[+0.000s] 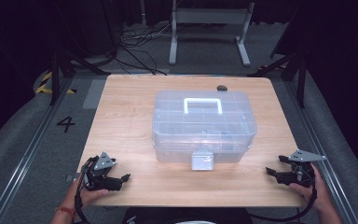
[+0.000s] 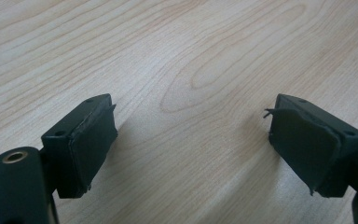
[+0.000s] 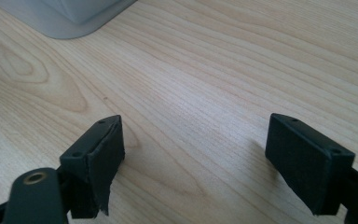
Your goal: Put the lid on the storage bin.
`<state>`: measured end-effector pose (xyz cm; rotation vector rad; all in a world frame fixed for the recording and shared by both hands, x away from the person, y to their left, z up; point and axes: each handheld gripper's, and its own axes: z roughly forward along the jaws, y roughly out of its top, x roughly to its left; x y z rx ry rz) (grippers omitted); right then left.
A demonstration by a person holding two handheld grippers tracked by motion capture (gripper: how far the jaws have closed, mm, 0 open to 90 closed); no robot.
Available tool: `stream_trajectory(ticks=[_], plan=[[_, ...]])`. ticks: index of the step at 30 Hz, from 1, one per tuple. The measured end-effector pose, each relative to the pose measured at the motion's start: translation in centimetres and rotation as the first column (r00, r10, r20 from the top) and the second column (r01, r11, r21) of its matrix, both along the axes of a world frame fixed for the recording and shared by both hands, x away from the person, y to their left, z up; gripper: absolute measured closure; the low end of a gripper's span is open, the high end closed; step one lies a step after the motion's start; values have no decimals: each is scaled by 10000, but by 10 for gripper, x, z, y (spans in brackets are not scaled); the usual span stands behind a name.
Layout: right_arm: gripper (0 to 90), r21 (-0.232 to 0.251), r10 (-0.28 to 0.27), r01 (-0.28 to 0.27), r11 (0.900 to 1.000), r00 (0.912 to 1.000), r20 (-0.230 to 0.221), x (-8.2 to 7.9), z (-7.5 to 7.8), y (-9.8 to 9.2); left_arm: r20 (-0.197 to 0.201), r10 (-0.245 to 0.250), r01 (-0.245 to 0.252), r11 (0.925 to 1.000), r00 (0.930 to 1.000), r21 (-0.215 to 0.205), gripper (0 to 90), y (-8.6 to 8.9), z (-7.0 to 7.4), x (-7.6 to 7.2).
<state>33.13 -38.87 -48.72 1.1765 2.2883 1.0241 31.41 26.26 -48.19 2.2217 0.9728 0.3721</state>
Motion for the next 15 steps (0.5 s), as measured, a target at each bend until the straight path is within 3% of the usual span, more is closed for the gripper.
stream_trajectory(ticks=[15], plan=[[199,8,0,0,10000,10000,-8,0,0,0,-38,-17,17,10000,10000,-49,145,-1,0,0]])
